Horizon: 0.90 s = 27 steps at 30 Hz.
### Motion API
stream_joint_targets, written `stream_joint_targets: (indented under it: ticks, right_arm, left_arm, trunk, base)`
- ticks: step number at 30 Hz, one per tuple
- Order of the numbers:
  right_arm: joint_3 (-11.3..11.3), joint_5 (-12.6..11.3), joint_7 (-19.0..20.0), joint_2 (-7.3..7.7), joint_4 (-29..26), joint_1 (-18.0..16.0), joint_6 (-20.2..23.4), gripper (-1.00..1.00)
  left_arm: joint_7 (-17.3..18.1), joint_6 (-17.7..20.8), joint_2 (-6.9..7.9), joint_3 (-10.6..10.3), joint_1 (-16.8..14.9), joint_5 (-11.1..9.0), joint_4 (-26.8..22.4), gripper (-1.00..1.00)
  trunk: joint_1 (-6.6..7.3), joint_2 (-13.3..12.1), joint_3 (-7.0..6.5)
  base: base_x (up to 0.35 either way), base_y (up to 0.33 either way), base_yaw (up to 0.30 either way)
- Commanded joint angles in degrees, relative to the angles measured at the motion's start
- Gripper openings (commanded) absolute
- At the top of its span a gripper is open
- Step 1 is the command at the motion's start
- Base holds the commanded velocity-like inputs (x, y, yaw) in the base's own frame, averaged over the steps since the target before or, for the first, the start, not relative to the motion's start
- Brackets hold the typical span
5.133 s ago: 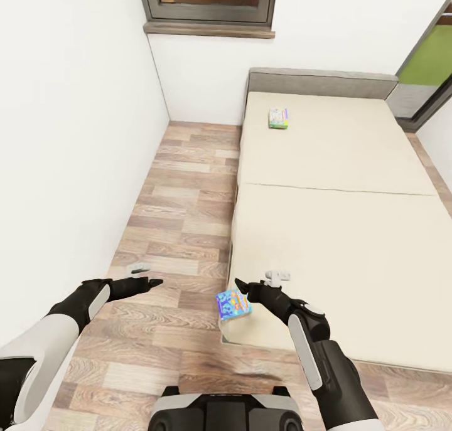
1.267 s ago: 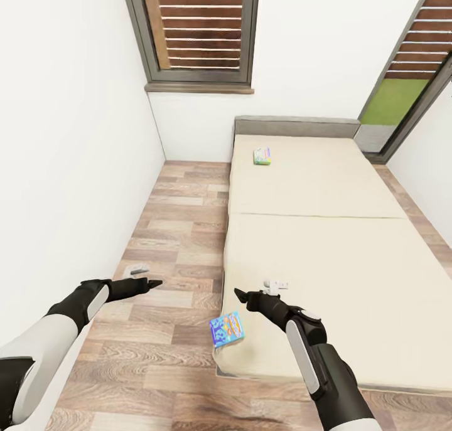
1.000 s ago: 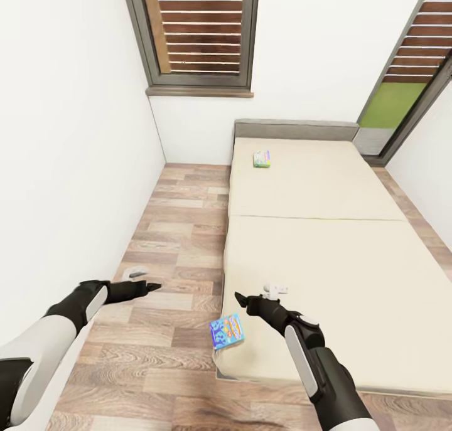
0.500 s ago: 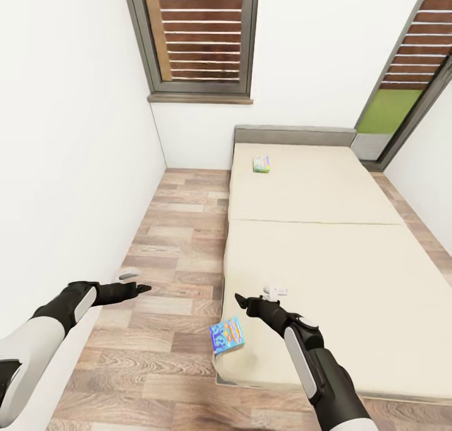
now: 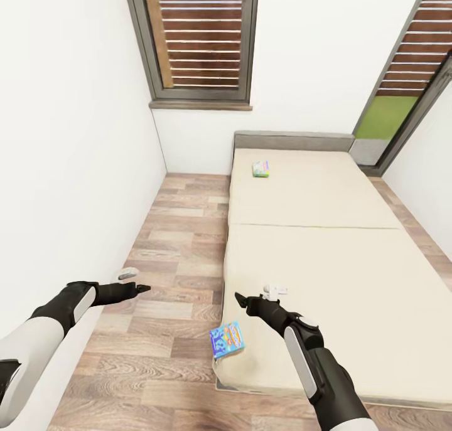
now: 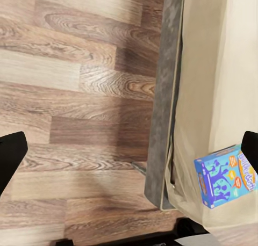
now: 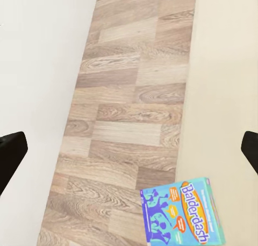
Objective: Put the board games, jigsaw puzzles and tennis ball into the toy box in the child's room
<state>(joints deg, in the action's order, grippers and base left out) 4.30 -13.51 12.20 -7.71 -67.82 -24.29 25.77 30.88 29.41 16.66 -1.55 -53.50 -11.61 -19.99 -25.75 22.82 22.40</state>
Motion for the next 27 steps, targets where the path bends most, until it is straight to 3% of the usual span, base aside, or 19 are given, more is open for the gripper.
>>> stream_joint_targets:
  ticks: [1, 27]
  right_arm:
    - [-0.05, -0.27, 0.04, -0.02, -0.09, -0.02, 0.34, 1.00]
    - [-0.02, -0.27, -0.11, -0.07, -0.03, -0.01, 0.34, 1.00]
  left_arm:
    - [-0.03, 0.47, 0.04, -0.15, -0.03, -0.52, -0.05, 1.00]
    - [-0.03, 0.31, 0.04, -0.12, -0.03, -0.52, -0.10, 1.00]
  trunk:
    - [-0.03, 0.10, 0.00]
    - [-0.03, 0.10, -2.47]
  base:
    - [0.000, 0.000, 0.000]
    - [0.000, 0.000, 0.000]
